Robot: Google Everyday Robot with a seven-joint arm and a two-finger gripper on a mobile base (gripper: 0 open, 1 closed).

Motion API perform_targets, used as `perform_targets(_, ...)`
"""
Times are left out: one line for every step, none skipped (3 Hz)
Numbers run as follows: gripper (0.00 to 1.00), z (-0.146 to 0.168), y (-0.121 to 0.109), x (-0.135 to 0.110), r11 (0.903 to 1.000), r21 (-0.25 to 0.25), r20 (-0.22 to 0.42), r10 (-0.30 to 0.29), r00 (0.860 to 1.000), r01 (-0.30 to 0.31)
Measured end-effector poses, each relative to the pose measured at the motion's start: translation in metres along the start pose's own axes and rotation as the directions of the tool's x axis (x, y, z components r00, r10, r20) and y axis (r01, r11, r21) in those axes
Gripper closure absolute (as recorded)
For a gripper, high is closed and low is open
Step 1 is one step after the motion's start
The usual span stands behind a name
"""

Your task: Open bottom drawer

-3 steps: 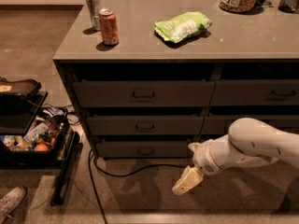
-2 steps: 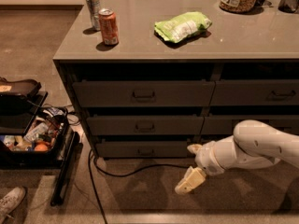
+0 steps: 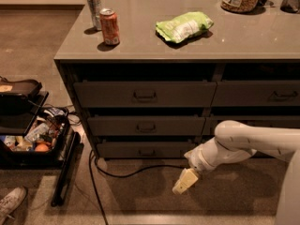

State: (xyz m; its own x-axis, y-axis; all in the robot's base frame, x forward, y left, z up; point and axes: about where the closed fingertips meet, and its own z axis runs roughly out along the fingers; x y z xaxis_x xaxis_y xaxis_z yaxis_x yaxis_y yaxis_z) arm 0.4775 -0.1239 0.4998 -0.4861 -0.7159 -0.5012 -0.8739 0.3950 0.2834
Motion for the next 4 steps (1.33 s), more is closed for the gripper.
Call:
perform_targets(0.0,-0.001,0.001,0.002,1.0,-0.002,0.002,-0.003,1.0,0.003)
perform_targets(0.0,0.005,-0.013,-0.006,0.9999,0.005,0.045,0.01,0.999,-0.01)
perform_targets(0.0,0.012,-0.031,-0.033,0.9973,0.073,0.147,-0.008,0.989,-0.002)
perform_targets(0.0,0.014,-0.037,-0.038,0.9949,0.1,0.156,-0.016,0.988,0.0)
